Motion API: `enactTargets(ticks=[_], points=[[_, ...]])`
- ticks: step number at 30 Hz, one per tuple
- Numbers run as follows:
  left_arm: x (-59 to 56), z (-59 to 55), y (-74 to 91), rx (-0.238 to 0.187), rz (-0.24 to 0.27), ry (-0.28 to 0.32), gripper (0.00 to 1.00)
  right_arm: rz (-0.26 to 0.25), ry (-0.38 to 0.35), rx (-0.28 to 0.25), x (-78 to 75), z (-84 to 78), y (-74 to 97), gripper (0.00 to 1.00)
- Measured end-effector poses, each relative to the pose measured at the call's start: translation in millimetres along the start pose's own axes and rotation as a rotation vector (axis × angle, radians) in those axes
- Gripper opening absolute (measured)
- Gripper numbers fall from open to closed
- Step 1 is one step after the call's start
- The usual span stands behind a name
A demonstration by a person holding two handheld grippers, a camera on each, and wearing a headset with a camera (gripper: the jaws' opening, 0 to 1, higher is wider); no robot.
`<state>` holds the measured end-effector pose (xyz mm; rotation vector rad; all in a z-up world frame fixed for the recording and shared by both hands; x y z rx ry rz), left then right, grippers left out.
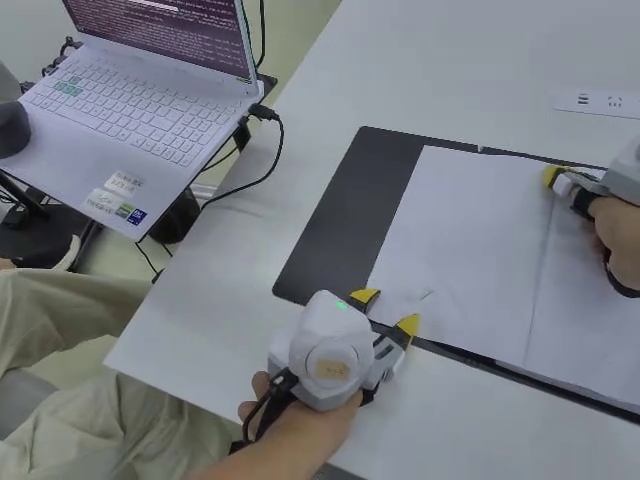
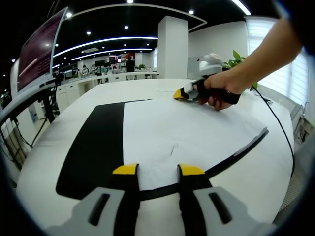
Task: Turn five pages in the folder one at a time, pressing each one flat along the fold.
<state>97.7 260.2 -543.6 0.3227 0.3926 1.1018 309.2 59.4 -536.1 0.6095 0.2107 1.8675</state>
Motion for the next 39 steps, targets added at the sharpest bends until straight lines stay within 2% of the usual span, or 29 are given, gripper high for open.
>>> enactTargets(ticks=[2,6,12,14,28,30,34,39], points=[[0.1,-0.1,0.1,0.000,0.000,0.000,0.30,0.013,-0.002,0.000,6.8,-3.2,8.4,0.00],[0.5,-0.3,0.1,-0.001,0.000,0.000,0.30,0.035,-0.011,0.005,6.1,-2.6,5.7,0.00],[0.9,-0.6,0.2,0.001,-0.001,-0.002,0.30,0.057,-0.027,0.019,27.4,-13.1,34.2,0.00],[0.9,-0.6,0.2,0.002,-0.001,-0.002,0.30,0.058,-0.028,0.024,27.5,-12.8,33.2,0.00],[0.3,0.0,1.0,0.007,-0.002,-0.006,0.29,0.086,-0.084,0.042,49.0,-26.7,67.1,0.00],[0.1,0.1,1.1,0.007,-0.001,-0.005,0.29,0.082,-0.101,0.039,42.1,-27.8,65.1,0.00],[0.6,-0.5,0.8,0.005,0.001,-0.002,0.29,0.146,-0.129,0.072,55.7,-38.3,78.5,0.00],[0.5,-0.4,0.9,0.006,0.000,-0.004,0.29,0.144,-0.142,0.068,59.2,-42.9,88.3,0.00]])
Point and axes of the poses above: the centre of the closed fingertips' face, and the gripper's own axes: y roughly backward along the fingers, x roughly to its left, z roughly out of its top, the point moved 3 cm from there along y, roughly backward along the fingers, and after that the axes turned 6 degrees about y, right-handed, at the moved point
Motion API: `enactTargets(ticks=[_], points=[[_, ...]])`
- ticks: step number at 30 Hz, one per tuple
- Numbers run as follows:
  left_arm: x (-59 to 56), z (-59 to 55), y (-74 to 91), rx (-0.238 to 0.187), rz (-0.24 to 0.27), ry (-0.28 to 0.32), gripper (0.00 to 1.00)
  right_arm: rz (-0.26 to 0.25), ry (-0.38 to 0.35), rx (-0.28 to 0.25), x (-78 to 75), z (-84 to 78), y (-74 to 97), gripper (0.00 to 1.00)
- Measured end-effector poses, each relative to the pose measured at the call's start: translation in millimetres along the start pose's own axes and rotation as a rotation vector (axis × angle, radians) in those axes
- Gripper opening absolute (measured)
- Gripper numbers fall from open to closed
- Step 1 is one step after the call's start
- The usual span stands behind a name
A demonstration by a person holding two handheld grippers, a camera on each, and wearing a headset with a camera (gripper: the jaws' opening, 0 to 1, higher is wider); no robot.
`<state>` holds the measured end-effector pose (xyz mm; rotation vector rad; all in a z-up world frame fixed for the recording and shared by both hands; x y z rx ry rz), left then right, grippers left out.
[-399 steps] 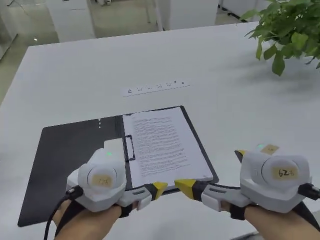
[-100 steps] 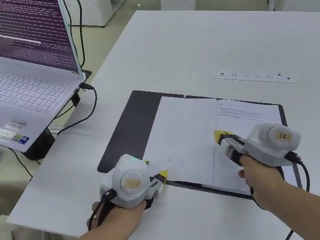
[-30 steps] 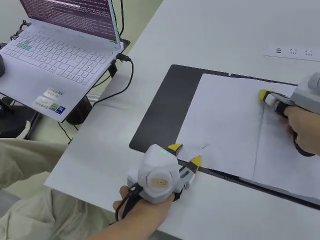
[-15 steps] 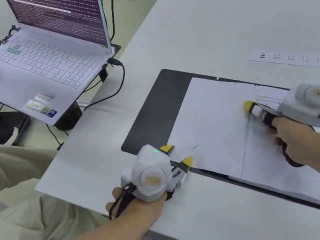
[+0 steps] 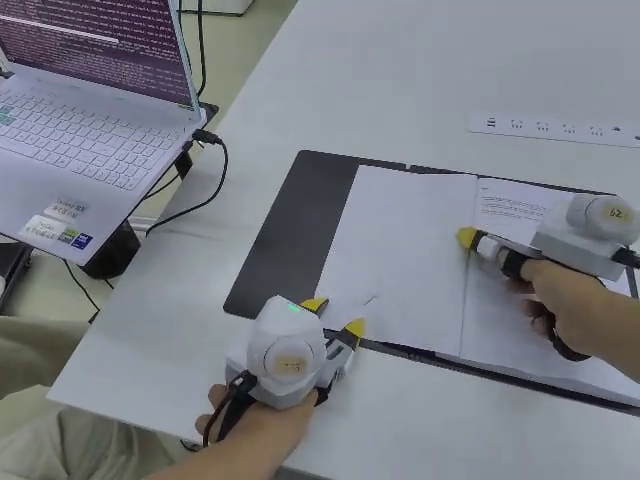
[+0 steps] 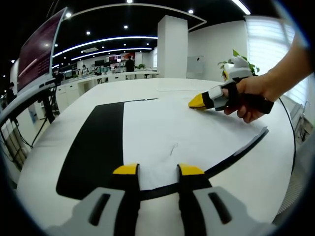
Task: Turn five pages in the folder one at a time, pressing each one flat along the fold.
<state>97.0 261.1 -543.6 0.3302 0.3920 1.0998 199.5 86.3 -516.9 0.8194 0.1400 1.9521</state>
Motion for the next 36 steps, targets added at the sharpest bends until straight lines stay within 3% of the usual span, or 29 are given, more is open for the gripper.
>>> enactTargets(ticks=[5,7,8,13,17,18,25,36], points=[[-0.2,0.1,0.1,-0.002,0.001,0.007,0.29,0.022,-0.058,-0.007,5.7,-6.5,9.4,0.00],[-0.3,0.2,0.1,-0.004,0.000,0.005,0.29,0.062,-0.037,0.058,12.1,-19.6,12.5,0.00],[-0.4,0.2,0.2,-0.004,0.000,0.004,0.29,0.076,0.000,0.054,16.0,-23.1,13.6,0.00],[-0.8,0.5,0.5,-0.001,0.000,0.005,0.29,0.062,-0.059,0.016,19.0,-31.8,23.2,0.00],[-0.9,0.8,0.7,0.001,0.001,0.005,0.29,0.073,-0.044,0.035,23.5,-41.8,31.1,0.00],[-1.0,0.9,0.7,0.001,0.001,0.005,0.29,0.076,-0.045,0.064,24.7,-50.2,36.9,0.00],[-1.1,0.8,0.8,-0.001,0.001,0.008,0.29,0.080,-0.049,0.064,22.6,-59.1,47.3,0.00],[-0.9,0.5,0.9,0.001,0.002,0.012,0.29,0.083,-0.079,0.082,35.5,-86.3,72.9,0.00]])
Point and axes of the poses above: the centre of the closed fingertips' face, and the gripper's own axes: y roughly backward along the fingers, x roughly to its left, z roughly out of its top, the point moved 3 cm from there along y, roughly backward along the fingers, and after that the axes turned 6 degrees about y, right-handed, at the moved point
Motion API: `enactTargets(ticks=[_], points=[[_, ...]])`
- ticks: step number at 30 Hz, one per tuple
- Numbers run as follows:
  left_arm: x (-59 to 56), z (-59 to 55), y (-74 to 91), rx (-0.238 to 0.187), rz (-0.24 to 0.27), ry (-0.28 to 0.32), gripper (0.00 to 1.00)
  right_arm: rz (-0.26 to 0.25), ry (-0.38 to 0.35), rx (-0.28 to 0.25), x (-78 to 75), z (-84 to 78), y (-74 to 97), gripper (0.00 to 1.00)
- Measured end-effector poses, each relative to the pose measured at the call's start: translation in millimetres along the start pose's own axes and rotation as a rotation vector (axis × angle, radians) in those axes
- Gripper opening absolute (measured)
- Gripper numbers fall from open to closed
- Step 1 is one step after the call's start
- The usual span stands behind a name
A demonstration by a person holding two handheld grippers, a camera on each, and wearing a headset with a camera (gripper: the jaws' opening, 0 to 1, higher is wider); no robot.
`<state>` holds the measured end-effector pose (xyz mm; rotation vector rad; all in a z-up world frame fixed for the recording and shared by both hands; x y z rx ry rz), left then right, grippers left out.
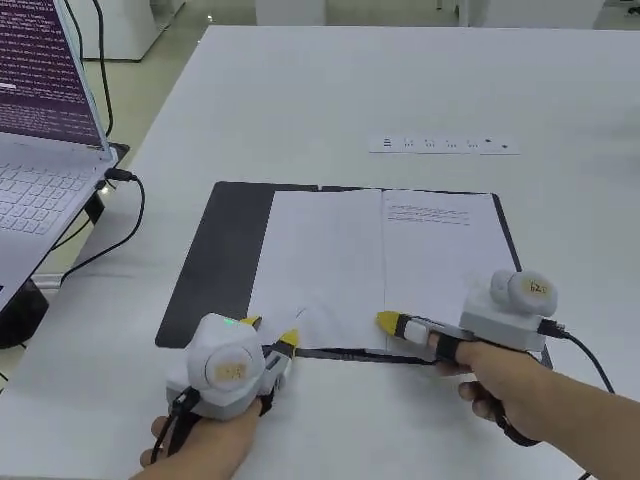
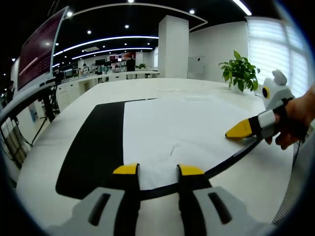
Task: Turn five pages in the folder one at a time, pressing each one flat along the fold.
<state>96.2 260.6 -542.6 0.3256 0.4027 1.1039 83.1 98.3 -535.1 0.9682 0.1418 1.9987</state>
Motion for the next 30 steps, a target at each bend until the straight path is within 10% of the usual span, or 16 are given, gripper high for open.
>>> enactTargets(ticks=[20,23,30], points=[[-0.6,1.4,0.6,0.031,0.001,-0.001,0.29,0.057,-0.085,0.039,46.2,-30.1,58.1,0.00],[0.4,4.1,0.0,0.073,0.014,0.008,0.28,-0.017,-0.105,0.047,44.9,-23.0,75.8,0.00],[1.3,14.7,-2.8,0.216,-0.028,0.246,0.29,-0.097,-0.100,-0.126,47.1,20.7,110.3,0.00]])
Point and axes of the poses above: the centre of the closed fingertips' face, and the gripper's own axes: y roughly backward along the fingers, x roughly to its left, z roughly out of its top, the point moved 3 cm from there along y, roughly backward along the fingers, and after that the axes turned 6 degrees about y, right-handed, at the moved point
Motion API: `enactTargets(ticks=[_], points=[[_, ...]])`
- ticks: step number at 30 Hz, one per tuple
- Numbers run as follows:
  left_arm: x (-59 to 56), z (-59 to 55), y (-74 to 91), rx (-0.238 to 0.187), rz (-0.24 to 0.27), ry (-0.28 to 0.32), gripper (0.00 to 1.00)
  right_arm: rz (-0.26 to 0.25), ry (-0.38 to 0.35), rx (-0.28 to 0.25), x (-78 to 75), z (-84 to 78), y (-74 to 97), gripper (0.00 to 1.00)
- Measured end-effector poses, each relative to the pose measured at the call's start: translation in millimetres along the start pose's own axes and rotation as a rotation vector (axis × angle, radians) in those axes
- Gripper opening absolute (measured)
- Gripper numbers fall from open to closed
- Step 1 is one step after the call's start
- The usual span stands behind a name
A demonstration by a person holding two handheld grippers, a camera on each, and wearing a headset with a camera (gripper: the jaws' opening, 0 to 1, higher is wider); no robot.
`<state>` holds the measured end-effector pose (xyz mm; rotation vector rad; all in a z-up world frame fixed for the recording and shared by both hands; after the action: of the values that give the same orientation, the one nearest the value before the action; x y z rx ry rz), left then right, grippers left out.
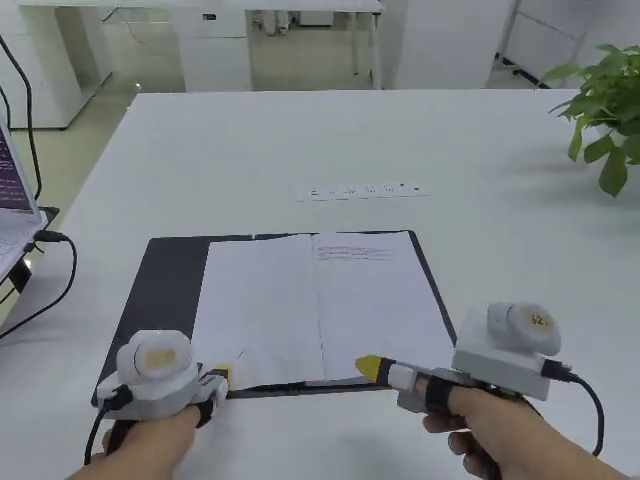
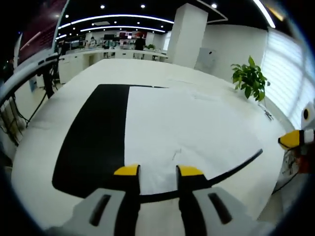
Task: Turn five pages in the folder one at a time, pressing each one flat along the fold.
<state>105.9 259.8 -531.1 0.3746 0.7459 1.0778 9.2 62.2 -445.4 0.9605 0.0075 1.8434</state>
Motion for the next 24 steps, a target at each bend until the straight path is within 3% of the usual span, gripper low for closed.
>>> enactTargets(ticks=[1,2,4,7,10,12,14,20,24], points=[[-3.2,1.1,2.6,0.038,-0.009,0.047,0.34,-0.024,0.010,-0.030,-0.2,7.7,5.3,0.00],[-4.8,2.6,6.9,0.064,-0.004,0.057,0.37,-0.031,0.019,-0.049,0.4,12.6,8.4,0.00],[-10.1,9.2,14.1,0.050,-0.022,0.035,0.34,-0.046,0.025,-0.076,1.3,21.5,16.9,0.00],[-36.1,20.8,33.1,0.008,-0.138,0.113,0.32,-0.082,0.030,-0.124,-2.5,32.9,28.3,0.00],[-52.3,27.5,52.2,-0.016,-0.186,0.120,0.33,-0.139,0.047,-0.168,-7.1,42.5,40.0,0.00],[-62.3,32.7,65.2,-0.049,-0.207,0.095,0.34,-0.178,0.058,-0.202,-11.7,49.5,46.8,0.00],[-69.4,39.0,77.7,-0.089,-0.210,0.070,0.37,-0.212,0.116,-0.228,-14.2,56.5,53.2,0.00],[-80.1,48.7,105.9,-0.146,-0.210,0.015,0.47,-0.296,0.204,-0.218,-26.7,62.8,69.1,0.00],[-82.9,53.5,118.7,-0.171,-0.200,-0.045,0.60,-0.306,0.303,-0.205,-29.8,63.7,75.1,0.01]])
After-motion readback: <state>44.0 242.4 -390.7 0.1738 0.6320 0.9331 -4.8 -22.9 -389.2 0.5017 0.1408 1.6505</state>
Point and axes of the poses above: the centre of the closed fingertips' face, and the gripper's own axes: y roughly backward along the fingers, x roughly to its left, z roughly out of its top, the point moved 3 cm from there along y, roughly backward along the fingers, and after that the axes turned 6 degrees about y, right-handed, at the moved point
